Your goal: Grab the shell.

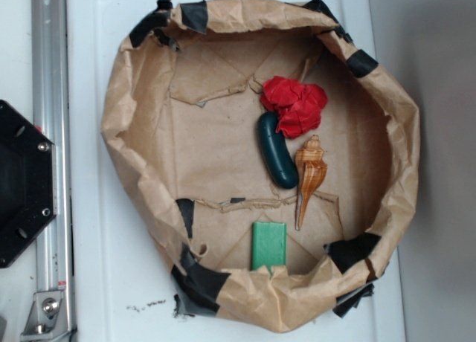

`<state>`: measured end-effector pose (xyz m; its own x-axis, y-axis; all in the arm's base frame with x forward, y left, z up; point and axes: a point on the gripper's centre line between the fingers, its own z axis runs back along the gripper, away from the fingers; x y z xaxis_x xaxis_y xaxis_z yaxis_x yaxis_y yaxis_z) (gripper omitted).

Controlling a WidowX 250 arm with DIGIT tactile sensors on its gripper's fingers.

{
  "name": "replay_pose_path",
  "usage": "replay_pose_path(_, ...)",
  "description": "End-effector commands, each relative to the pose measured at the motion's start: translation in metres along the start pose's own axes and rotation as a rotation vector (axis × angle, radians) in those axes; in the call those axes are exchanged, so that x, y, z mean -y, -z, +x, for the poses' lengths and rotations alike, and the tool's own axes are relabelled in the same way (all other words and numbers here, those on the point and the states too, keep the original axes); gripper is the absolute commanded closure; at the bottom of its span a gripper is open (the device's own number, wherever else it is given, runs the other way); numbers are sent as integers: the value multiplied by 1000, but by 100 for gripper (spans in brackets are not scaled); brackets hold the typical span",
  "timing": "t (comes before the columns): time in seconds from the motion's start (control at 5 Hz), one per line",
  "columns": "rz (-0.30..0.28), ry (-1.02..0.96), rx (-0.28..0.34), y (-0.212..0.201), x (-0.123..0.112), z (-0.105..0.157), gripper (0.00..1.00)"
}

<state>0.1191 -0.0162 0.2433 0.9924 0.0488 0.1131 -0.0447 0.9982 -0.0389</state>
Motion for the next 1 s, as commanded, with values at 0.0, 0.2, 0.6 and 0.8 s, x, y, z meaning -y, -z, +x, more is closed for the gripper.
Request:
replay_pose_path(0.0, 0, 0, 0, 0, 0, 0, 0)
replay_pose_path(0.2, -67, -123, 98, 15, -14, 36, 0)
replay_pose_path(0.6, -36, -435, 177, 57, -24, 91, 0)
replay_pose_path(0.8, -56, -520, 188, 89, -21, 115, 0)
